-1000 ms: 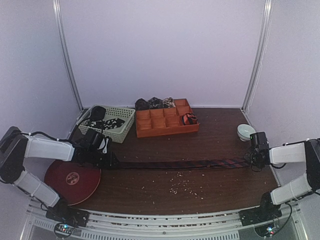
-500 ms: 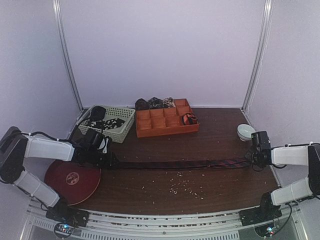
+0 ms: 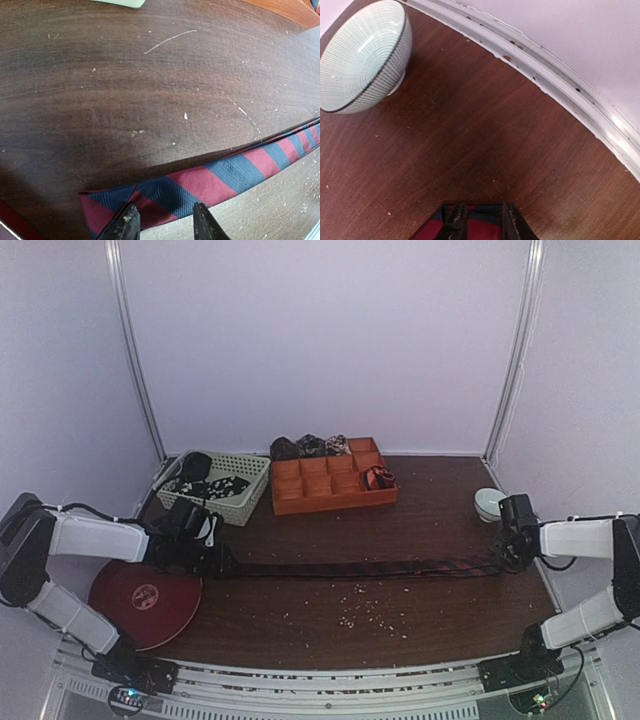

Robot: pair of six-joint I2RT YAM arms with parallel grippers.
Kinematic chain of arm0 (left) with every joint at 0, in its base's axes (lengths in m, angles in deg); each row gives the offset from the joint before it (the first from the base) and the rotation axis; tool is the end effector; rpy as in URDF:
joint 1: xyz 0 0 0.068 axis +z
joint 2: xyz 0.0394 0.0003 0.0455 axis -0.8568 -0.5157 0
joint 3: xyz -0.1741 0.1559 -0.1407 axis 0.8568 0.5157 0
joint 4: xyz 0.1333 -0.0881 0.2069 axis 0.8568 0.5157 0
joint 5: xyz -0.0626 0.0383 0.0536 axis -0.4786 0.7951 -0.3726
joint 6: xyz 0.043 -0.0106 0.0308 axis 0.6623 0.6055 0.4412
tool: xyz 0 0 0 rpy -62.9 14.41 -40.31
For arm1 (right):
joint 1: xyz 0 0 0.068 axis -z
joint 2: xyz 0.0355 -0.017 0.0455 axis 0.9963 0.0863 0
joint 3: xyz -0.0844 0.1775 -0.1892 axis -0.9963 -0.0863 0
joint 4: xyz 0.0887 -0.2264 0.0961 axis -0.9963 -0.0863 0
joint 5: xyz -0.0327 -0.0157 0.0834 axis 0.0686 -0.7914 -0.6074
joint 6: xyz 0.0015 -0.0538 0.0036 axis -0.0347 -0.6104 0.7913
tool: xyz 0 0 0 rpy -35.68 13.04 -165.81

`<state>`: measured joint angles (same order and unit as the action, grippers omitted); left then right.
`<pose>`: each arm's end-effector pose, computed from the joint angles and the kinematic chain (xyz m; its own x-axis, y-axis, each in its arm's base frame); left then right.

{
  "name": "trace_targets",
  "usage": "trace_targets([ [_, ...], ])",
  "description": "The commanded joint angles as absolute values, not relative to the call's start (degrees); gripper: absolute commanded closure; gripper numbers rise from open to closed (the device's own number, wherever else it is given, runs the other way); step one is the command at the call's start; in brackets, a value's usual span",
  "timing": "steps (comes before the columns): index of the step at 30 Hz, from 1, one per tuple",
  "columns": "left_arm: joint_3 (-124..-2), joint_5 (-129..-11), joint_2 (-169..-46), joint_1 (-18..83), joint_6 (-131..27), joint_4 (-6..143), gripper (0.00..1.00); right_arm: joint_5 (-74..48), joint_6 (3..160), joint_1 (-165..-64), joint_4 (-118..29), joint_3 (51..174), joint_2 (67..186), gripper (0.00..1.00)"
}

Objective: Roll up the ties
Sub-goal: Adjust the tie at the center of the board, then fold the tie at the center of the board.

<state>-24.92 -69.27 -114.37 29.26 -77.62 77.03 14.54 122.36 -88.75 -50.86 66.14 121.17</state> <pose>0.2197 -0.1307 0.1436 -0.9014 -0.1724 -0.3973 0.0198 0.9001 -0.4353 0.2304 0.0030 0.1467 -0.4381 0.6680 -0.6015 0.6837 0.6821 0.2595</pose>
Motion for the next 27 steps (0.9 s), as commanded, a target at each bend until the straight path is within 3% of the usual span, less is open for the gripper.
trace_targets([
  [1,-26.1,-68.27,-114.06,29.14,-77.6,76.94,0.63,14.33,122.46,-88.31,-56.3,69.27,117.65,0.73],
  [4,-26.42,-68.57,-113.79,29.11,-77.56,77.11,0.62,10.63,122.19,-88.4,-56.09,69.04,115.43,0.76],
  [8,-27.0,-68.75,-114.0,29.08,-77.61,77.04,0.62,6.94,123.31,-88.39,-53.39,65.51,113.99,0.93],
  [11,-27.3,-68.87,-114.41,29.15,-77.52,77.16,0.63,5.5,124.0,-88.39,-50.38,63.67,115.63,1.0],
  [20,-26.9,-67.21,-113.73,29.15,-78.12,77.87,0.62,6.65,124.85,-88.06,-49.59,66.14,129.62,1.0],
  [27,-27.33,-68.9,-110.51,29.14,-77.63,78.25,0.63,9.1,124.37,-86.73,-50.59,67.47,130.42,1.0],
])
